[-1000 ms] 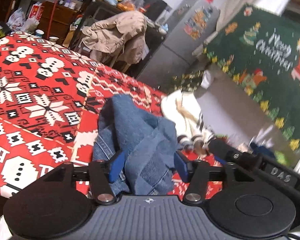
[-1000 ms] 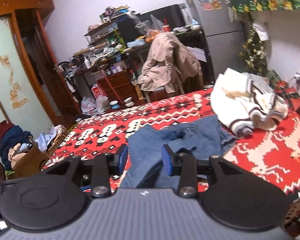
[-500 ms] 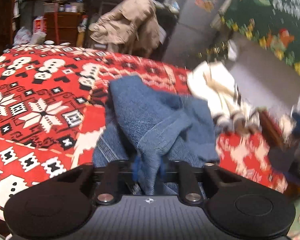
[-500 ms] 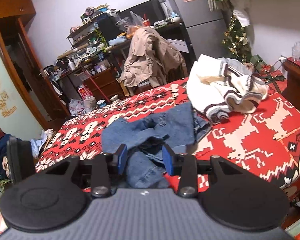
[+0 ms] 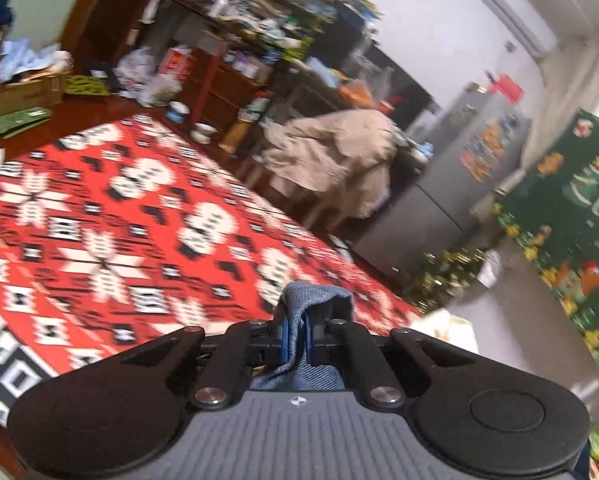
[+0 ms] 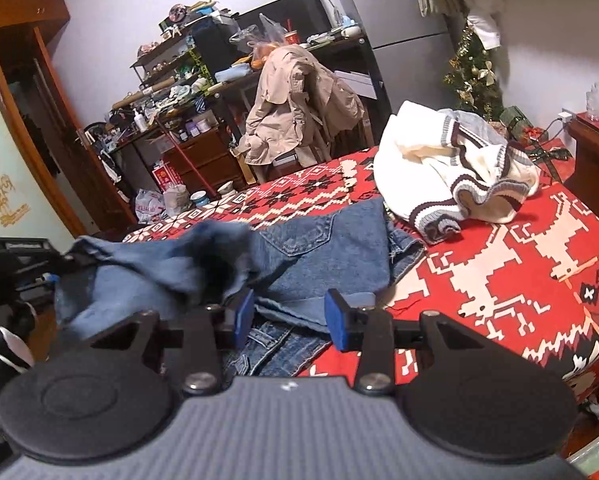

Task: Fold clothes
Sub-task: 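Lay the denim jacket flat on the bedspread and open the right gripper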

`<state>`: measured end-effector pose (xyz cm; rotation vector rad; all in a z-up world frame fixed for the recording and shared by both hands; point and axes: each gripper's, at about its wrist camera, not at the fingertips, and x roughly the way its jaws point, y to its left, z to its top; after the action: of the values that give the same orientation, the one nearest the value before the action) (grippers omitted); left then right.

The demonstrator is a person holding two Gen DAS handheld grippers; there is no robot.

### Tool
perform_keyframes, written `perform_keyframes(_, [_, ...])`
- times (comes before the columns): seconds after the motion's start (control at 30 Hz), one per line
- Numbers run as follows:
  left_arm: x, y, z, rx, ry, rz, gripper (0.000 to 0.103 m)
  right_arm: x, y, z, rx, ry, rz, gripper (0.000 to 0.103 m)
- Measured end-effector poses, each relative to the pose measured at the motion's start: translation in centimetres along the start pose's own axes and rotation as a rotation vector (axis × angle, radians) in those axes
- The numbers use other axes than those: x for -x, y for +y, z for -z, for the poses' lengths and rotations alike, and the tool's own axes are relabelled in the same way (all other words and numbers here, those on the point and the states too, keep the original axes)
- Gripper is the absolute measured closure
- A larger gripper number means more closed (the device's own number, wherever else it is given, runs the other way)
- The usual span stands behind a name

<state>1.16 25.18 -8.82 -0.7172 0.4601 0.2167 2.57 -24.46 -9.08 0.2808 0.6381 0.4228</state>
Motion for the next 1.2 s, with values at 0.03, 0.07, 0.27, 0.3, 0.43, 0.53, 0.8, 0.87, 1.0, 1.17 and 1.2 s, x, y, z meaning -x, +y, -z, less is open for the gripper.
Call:
perform_keyframes(0.03, [0.0, 0.8, -0.3, 0.011, 0.001, -0.013, 0.096, -0.2, 0.1, 0.0, 0.003, 0.003, 0.001, 0.060])
perform_keyframes(0.07, [-0.2, 1.6, -0.2, 0.023, 0.011, -0.028, 0.096, -0.4, 0.2, 0.0, 0.006, 0.009, 0.006, 0.060])
perform_keyframes(0.27, [-1.4, 5.7, 0.9, 0.051, 0.055, -0.144, 0.085, -2.1, 0.0, 0.6, 0.005, 0.055, 0.034, 0.060])
perform_keyframes(0.3, [-1.1, 6.1, 0.9, 0.054, 0.044, -0.161, 0.079, -2.3, -0.1, 0.6, 0.003, 0.060, 0.040, 0.060])
perform_keyframes(0.43, [0.2, 7.9, 0.4, 0.078, 0.003, -0.180, 0.072, -3.4, -0.5, 0.8, -0.003, 0.078, 0.064, 0.060])
perform_keyframes(0.53, [1.2, 8.6, -0.1, 0.098, -0.012, -0.154, 0.072, -4.2, -0.9, 0.9, -0.007, 0.092, 0.082, 0.060])
perform_keyframes(0.8, [1.2, 6.0, 0.6, 0.039, 0.030, -0.043, 0.063, -7.8, -2.1, 0.7, 0.008, 0.135, 0.148, 0.060])
perform_keyframes(0.87, [1.0, 5.2, 1.1, 0.024, 0.048, -0.018, 0.062, -9.1, -2.6, 0.6, 0.001, 0.156, 0.163, 0.060])
perform_keyframes(1.0, [0.9, 3.9, 1.7, -0.021, 0.068, 0.010, 0.059, -11.4, -3.2, 0.5, -0.003, 0.178, 0.197, 0.060])
perform_keyframes(1.17, [0.7, 3.4, 2.1, -0.044, 0.075, 0.020, 0.054, -13.2, -3.7, 0.2, 0.012, 0.199, 0.223, 0.061])
perform_keyframes(1.2, [0.7, 3.4, 2.2, -0.044, 0.078, 0.020, 0.054, -13.5, -3.7, 0.1, 0.017, 0.202, 0.226, 0.075])
